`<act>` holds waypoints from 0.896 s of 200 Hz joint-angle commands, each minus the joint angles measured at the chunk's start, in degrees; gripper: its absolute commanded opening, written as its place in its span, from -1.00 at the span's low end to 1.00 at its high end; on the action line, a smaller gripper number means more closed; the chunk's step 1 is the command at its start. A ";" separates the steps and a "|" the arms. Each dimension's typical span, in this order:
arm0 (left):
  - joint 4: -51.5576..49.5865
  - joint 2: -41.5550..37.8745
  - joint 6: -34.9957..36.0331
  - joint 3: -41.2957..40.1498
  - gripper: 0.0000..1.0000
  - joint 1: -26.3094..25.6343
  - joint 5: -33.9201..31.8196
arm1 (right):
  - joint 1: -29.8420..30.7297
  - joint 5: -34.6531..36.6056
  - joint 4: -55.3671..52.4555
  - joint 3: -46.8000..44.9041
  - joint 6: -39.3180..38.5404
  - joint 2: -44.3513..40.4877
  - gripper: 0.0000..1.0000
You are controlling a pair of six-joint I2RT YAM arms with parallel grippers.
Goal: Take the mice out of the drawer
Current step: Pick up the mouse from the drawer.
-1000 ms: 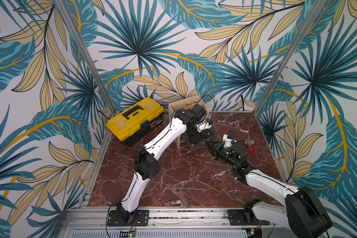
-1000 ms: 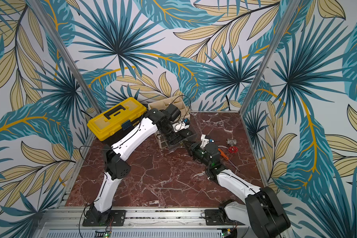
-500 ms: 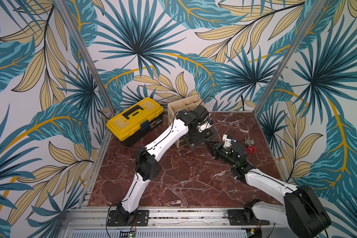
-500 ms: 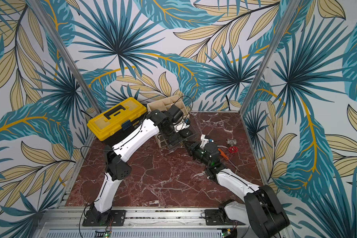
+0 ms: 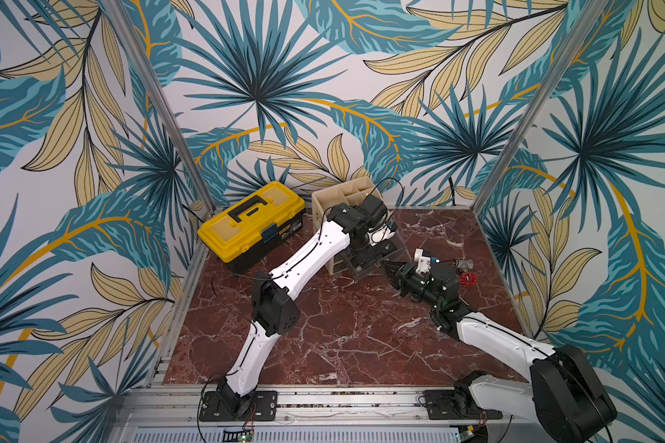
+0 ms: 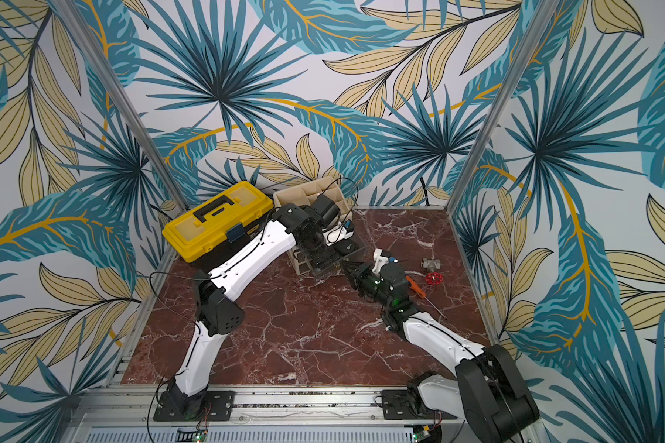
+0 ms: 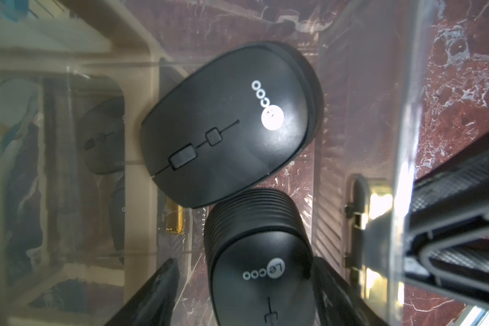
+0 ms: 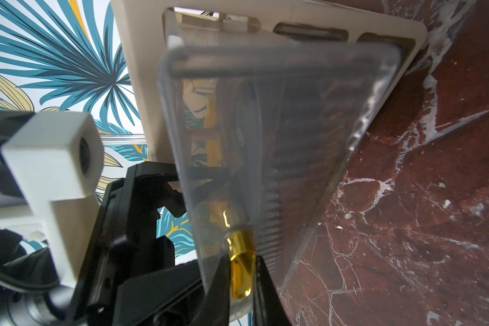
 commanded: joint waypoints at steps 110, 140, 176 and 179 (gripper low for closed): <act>-0.87 -2.61 0.93 1.54 0.66 1.09 7.71 | 0.58 -2.55 -0.96 2.47 -1.61 1.10 -0.87; -2.49 -2.66 1.89 1.58 0.68 1.78 10.37 | 0.55 -2.61 -1.49 2.78 -1.71 1.06 -0.87; -3.67 -2.42 2.56 1.57 0.67 2.50 13.21 | 0.51 -2.70 -2.20 3.13 -1.96 0.89 -0.88; -3.84 -2.43 2.73 1.57 0.67 2.51 13.43 | 0.52 -2.74 -2.24 3.13 -2.04 0.87 -0.88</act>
